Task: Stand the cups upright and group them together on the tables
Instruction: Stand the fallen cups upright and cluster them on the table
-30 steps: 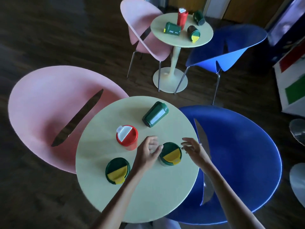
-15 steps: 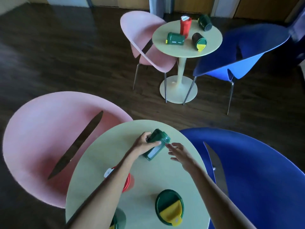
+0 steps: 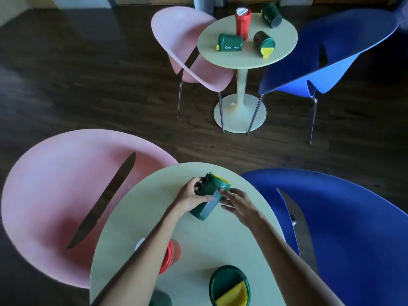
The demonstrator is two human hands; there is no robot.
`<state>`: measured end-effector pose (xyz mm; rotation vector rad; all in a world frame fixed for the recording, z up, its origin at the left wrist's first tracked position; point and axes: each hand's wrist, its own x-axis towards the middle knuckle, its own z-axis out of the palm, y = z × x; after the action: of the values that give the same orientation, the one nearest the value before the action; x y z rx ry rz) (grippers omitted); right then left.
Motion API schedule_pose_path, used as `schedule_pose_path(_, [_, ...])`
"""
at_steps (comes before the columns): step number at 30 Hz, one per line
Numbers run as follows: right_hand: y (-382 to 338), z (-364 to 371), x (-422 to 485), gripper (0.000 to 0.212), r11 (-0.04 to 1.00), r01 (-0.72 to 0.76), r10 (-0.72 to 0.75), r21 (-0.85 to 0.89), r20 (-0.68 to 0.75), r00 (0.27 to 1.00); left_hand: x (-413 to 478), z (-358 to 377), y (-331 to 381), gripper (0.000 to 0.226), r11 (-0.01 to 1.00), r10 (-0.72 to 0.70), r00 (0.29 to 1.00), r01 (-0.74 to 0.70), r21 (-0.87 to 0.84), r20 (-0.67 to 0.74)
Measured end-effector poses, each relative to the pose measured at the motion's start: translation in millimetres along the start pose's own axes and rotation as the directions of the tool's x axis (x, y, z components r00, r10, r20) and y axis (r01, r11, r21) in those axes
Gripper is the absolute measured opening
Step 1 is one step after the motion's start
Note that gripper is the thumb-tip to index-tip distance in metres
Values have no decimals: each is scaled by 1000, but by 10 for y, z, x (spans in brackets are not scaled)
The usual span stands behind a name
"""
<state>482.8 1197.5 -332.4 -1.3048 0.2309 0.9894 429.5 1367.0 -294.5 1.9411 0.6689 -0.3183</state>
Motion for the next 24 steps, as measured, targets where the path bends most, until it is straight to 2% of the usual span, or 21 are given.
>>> schedule_pose_path(2, [-118, -36, -99, 48, 997, 72, -72, 1, -5, 997, -58, -11, 61, 67, 998, 48, 999, -49, -45, -22])
schedule_pose_path(6, [-404, -158, -408, 43, 961, 265, -257, -84, 95, 962, -211, -34, 246, 53, 960, 126, 992, -128, -249, -24])
schedule_pose_path(8, [-488, -225, -564, 51, 931, 334, -313, -147, 147, 938, -288, -25, 312, 50, 938, 173, 985, -166, -304, -3])
schedule_pose_path(11, [-499, -307, -758, 60, 902, 383, -359, -200, 144, 922, -399, 30, 322, 55, 916, 225, 974, -200, -348, 35])
schedule_pose_path(15, [-334, -387, -912, 65, 875, 402, -380, -269, 130, 916, -552, 193, 177, 66, 923, 234, 972, -209, -323, 39])
schedule_pose_path(24, [183, -492, -993, 66, 836, 392, -370, -384, 133, 919, -791, 442, -165, 67, 968, 192, 980, -180, -177, 51])
